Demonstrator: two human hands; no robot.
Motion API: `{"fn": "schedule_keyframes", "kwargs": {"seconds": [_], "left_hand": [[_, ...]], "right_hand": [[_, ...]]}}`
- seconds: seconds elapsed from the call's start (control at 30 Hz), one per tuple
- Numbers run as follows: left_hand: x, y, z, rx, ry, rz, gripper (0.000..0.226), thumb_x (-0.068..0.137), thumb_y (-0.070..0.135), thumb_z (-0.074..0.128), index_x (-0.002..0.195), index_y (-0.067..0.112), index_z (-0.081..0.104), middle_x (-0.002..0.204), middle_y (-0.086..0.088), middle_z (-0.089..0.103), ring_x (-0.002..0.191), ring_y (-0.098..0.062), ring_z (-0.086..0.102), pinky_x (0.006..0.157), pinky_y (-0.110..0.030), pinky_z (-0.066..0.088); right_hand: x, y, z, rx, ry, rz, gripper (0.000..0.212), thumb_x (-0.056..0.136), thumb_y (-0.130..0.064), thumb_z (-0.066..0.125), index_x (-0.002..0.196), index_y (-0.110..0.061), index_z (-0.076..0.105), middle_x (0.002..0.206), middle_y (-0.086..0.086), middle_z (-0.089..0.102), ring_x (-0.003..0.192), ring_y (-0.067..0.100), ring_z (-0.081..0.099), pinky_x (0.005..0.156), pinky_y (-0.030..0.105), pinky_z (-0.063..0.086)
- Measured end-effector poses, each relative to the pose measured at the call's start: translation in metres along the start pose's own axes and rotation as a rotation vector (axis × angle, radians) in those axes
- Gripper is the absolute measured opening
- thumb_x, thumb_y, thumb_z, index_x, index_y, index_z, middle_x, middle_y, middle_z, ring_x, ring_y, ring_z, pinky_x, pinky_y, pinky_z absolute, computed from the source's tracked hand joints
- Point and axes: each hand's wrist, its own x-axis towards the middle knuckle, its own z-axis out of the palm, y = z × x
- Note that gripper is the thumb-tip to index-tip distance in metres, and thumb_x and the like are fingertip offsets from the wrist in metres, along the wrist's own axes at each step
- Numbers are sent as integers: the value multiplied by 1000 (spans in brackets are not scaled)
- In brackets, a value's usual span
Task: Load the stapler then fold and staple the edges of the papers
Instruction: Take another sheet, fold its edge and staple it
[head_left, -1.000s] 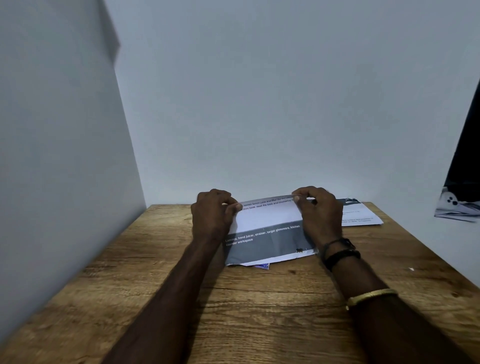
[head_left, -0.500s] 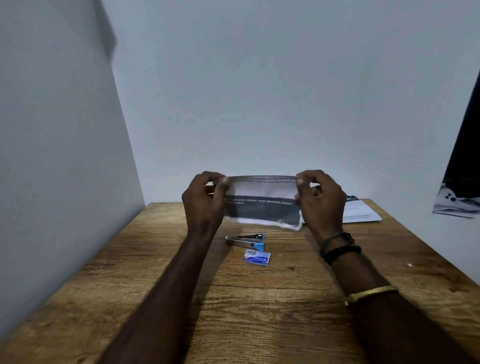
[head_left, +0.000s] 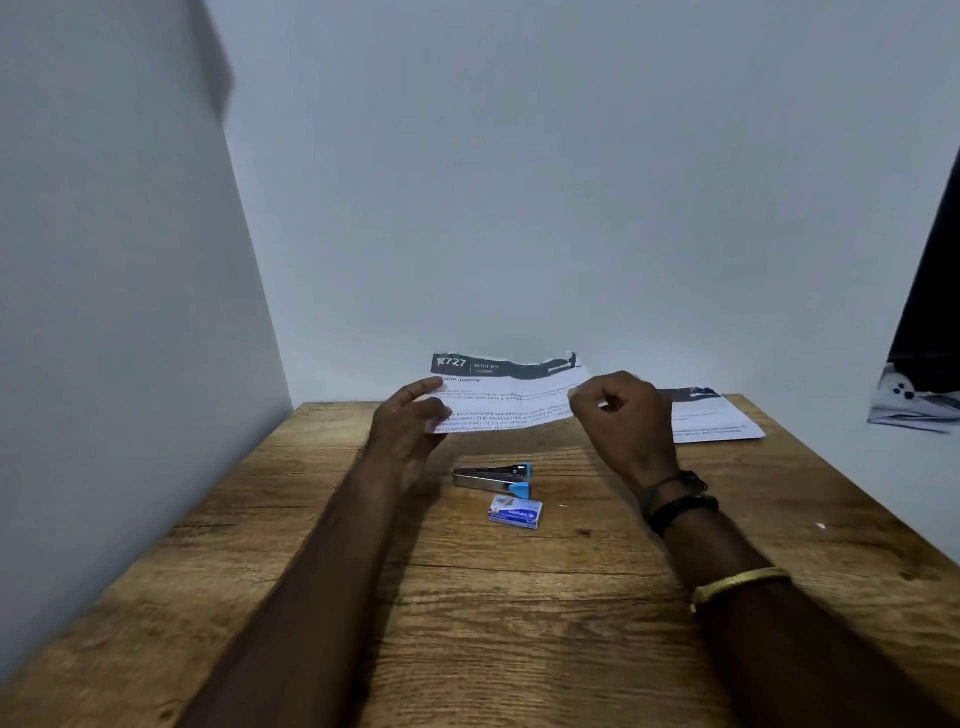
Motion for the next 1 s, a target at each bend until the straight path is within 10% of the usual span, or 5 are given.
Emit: {"fn": "schedule_keyframes", "kwargs": {"seconds": [0.23, 0.53, 0.67, 0.83, 1.0], "left_hand": [[6, -16, 0, 343, -18, 42, 62, 79, -24, 53, 133, 4, 62, 135, -22, 62, 115, -37, 63, 94, -45, 58], [7, -24, -2, 529, 77, 222, 61, 82, -22, 56, 137, 6, 60, 136, -17, 61, 114, -31, 65, 87, -38, 60], [6, -25, -3, 518, 63, 209, 66, 81, -24, 55, 140, 5, 56, 127, -15, 64, 89, -18, 67, 61, -19, 58], [11, -27, -4, 533, 59, 193, 67, 78, -23, 55, 139, 6, 57, 131, -17, 64, 111, -35, 67, 92, -42, 59], [15, -39, -4, 520, 39, 172, 65, 76, -24, 56, 134, 7, 60, 93, 3, 69, 77, -14, 68, 71, -30, 62]], "right_hand": [[-6, 12, 4, -243, -260, 106, 12, 81, -24, 74, 72, -17, 76, 72, -15, 66, 79, 8, 60, 73, 25, 45], [-19, -4, 19, -194, -614, -10, 18, 78, -39, 82, 94, -32, 79, 96, -20, 66, 99, 4, 59, 84, 25, 48], [-23, -8, 29, -280, -731, -106, 21, 80, -38, 81, 98, -28, 79, 99, -12, 73, 94, 10, 64, 86, 33, 53], [-23, -5, 32, -275, -747, -123, 17, 84, -31, 79, 100, -25, 76, 102, -10, 72, 94, 8, 62, 86, 29, 51], [-22, 10, 36, -315, -756, -164, 15, 87, -27, 77, 101, -24, 74, 103, -7, 71, 92, 6, 57, 80, 23, 43]]}}
